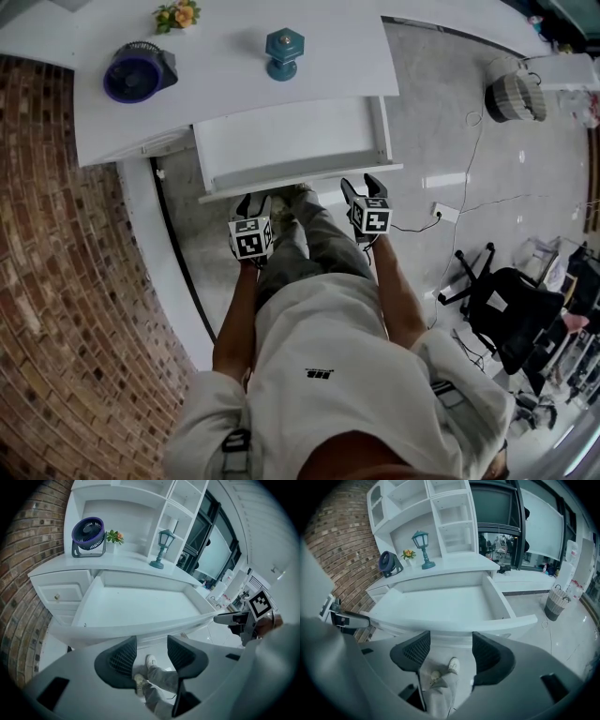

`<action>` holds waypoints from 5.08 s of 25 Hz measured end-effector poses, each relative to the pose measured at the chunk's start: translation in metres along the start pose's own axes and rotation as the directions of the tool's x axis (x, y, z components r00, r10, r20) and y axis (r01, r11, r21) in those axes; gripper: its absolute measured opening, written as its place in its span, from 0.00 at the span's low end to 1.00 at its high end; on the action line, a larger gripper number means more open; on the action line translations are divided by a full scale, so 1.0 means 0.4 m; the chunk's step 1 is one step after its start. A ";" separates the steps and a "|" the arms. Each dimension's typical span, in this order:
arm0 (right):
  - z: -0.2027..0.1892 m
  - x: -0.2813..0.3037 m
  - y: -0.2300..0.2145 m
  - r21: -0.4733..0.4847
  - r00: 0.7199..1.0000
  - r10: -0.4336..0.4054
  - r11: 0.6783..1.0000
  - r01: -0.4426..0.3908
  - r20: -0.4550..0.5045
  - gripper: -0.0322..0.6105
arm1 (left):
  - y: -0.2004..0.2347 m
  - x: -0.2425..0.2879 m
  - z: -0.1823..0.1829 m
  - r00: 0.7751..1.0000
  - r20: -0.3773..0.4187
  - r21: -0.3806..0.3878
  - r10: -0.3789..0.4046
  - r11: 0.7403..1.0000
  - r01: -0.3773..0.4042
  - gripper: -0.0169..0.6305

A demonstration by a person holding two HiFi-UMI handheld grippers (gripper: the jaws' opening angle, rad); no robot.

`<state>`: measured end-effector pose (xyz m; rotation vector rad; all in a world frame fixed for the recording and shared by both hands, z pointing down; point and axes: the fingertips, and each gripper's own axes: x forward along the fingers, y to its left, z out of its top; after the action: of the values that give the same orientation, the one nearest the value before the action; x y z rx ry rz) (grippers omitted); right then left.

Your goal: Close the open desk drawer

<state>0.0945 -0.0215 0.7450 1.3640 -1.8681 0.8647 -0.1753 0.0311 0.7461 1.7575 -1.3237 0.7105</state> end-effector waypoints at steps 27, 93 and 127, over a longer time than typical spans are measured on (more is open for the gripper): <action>0.105 0.060 -0.011 -0.010 1.000 0.027 1.000 -0.027 -0.003 0.48 | 0.035 0.055 0.104 0.999 0.000 -0.035 0.037 0.999 -0.037 0.36; 0.283 0.181 -0.033 -0.015 0.998 0.060 0.998 -0.060 0.010 0.45 | 0.101 0.158 0.288 0.996 0.031 -0.055 0.084 0.995 -0.082 0.33; 0.377 0.248 -0.044 -0.030 0.998 0.059 0.998 -0.058 0.029 0.45 | 0.138 0.212 0.390 0.993 0.069 -0.059 0.097 0.994 -0.093 0.31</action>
<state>0.0689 -0.2012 0.7429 1.3173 -1.9445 0.8468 -0.2082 -0.1518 0.7492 1.6990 -1.4701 0.6613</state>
